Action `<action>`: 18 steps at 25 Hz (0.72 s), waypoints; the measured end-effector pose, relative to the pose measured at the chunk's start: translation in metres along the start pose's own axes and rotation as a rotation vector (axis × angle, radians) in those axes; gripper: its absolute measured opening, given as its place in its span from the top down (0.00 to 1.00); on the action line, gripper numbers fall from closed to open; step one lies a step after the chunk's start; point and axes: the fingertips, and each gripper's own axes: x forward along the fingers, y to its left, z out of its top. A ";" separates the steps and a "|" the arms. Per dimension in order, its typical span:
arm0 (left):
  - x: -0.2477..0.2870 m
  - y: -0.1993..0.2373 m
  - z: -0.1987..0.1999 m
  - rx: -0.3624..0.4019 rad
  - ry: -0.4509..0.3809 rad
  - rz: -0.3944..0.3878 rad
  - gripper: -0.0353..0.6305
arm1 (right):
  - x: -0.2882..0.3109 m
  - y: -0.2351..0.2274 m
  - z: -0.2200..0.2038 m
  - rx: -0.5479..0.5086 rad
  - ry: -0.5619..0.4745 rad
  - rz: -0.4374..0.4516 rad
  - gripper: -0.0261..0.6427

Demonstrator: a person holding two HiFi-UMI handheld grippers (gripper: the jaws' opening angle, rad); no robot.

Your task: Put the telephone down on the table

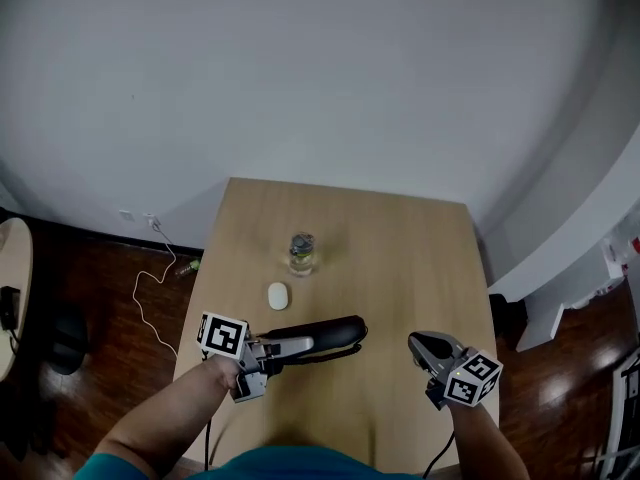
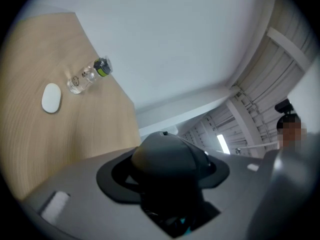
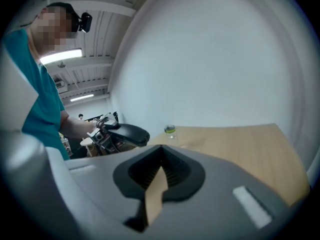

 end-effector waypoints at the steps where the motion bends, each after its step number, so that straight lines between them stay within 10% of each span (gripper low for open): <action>1: 0.010 0.009 0.004 -0.008 0.005 0.006 0.50 | 0.006 -0.010 -0.001 -0.006 0.006 0.006 0.96; 18: 0.119 0.176 0.080 -0.002 0.124 0.138 0.50 | 0.042 -0.089 -0.058 0.027 0.077 0.034 0.96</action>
